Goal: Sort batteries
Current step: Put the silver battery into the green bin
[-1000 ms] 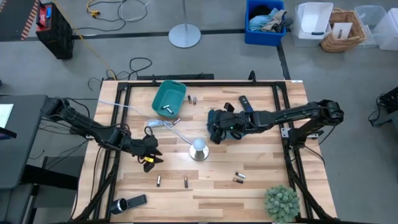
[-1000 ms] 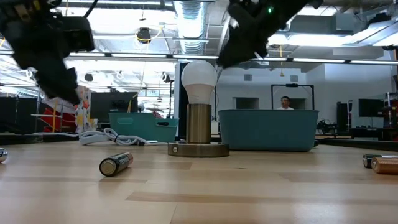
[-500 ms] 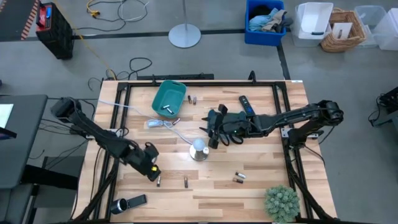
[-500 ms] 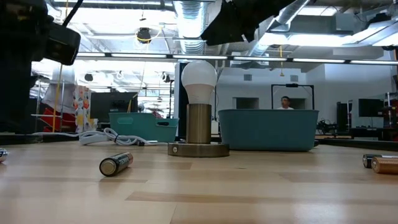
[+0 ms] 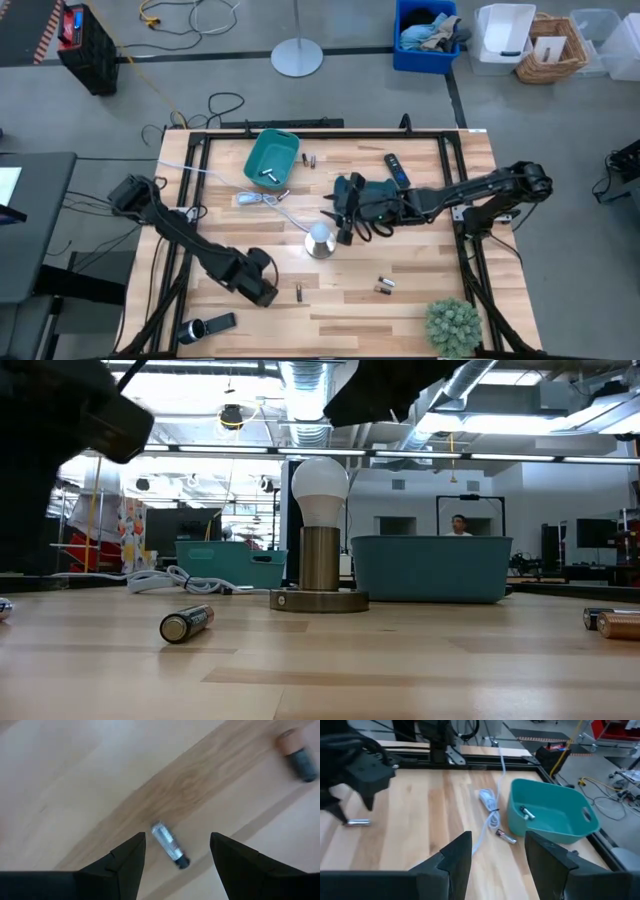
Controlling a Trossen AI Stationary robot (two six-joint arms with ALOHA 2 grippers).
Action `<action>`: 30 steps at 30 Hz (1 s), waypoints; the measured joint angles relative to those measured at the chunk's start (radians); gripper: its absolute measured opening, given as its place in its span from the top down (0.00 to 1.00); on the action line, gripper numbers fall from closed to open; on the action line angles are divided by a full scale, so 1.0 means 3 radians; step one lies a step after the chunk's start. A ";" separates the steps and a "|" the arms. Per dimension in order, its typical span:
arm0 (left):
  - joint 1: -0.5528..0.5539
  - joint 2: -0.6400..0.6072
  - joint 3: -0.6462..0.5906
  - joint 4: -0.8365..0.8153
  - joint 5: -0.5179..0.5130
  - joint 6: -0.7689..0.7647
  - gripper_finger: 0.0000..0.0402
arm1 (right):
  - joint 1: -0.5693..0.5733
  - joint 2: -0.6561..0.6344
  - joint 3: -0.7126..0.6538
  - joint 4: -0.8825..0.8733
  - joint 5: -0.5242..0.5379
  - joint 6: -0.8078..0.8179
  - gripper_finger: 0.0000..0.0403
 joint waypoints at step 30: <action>-0.0415 0.0478 0.0058 0.0058 -0.0366 -0.0720 0.52 | 0.0596 0.0001 -0.0003 0.0041 0.0353 0.0187 0.51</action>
